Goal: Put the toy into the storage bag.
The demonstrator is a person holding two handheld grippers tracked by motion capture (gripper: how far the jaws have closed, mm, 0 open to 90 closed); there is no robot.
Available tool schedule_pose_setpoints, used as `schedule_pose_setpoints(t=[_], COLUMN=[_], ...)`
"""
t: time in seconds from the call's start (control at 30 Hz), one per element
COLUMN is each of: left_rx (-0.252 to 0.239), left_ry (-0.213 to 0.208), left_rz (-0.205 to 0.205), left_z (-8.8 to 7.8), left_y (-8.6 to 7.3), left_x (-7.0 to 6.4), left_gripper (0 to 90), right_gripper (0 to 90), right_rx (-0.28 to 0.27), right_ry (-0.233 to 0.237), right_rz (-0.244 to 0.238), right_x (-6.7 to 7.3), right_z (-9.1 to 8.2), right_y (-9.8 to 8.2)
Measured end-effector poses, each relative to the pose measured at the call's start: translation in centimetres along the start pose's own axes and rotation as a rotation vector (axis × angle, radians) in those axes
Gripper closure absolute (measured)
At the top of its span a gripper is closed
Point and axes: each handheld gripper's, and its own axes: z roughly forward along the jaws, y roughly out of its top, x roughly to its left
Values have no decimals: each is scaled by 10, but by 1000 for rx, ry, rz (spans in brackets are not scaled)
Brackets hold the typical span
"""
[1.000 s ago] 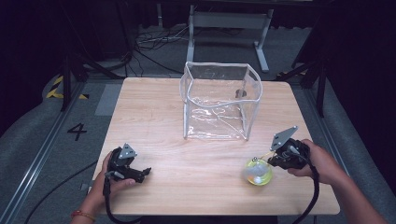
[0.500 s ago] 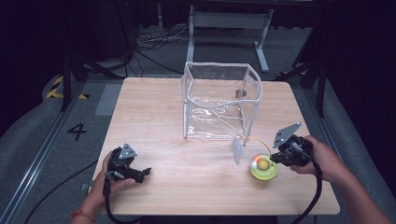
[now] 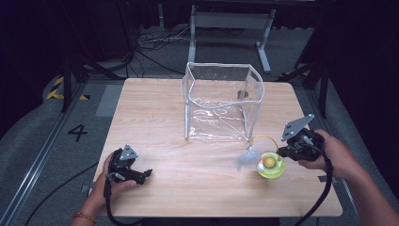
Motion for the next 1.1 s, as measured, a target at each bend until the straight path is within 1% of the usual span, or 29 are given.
schedule_pose_setpoints(t=[0.07, 0.1, 0.2, 0.27, 0.33, 0.53, 0.57, 0.6, 0.67, 0.77, 0.8, 0.87, 0.9, 0.97, 1.1], left_rx=[0, 0, 0, 0, 0, 0, 0, 0, 1, 0, 0, 0, 0, 0, 0], left_ry=[0, 0, 1, 0, 0, 0, 0, 0, 1, 0, 1, 0, 0, 0, 1], left_rz=[0, 0, 1, 0, 0, 0, 0, 0, 3, 1, 2, 1, 0, 1, 2], left_z=[0, 0, 0, 0, 0, 0, 0, 0, 0, 0, 0, 0, 0, 0, 0], left_y=[0, 0, 0, 0, 0, 0, 0, 0, 0, 0, 0, 0, 0, 0, 0], left_x=[0, 0, 0, 0, 0, 0, 0, 0, 0, 0, 0, 0, 0, 0, 0], left_gripper=[5, 4, 4, 4, 4, 4, 4, 4, 4, 4, 4, 4, 4, 4, 4], right_gripper=[889, 889, 889, 889, 889, 889, 889, 889, 889, 889, 889, 889, 889, 889, 889], right_rx=[-1, -7, -13, -25, -33, -62, -62, -75, -79, -95, -98, -103, -104, -110, -112], right_ry=[-2, -15, -23, -38, -39, -75, -75, -82, -88, -97, -108, -108, -112, -120, -129], right_rz=[1, 2, 2, 3, 11, 18, 18, 27, 29, 35, 38, 46, 42, 50, 47], right_x=[-1, -3, -5, -8, -9, -17, -17, -20, -21, -25, -27, -27, -29, -31, -37], right_z=[-2, -5, -9, -15, -17, -35, -35, -41, -42, -51, -56, -57, -60, -64, -72], right_y=[1, 4, 7, 10, 11, 17, 17, 19, 19, 21, 23, 23, 24, 26, 29])
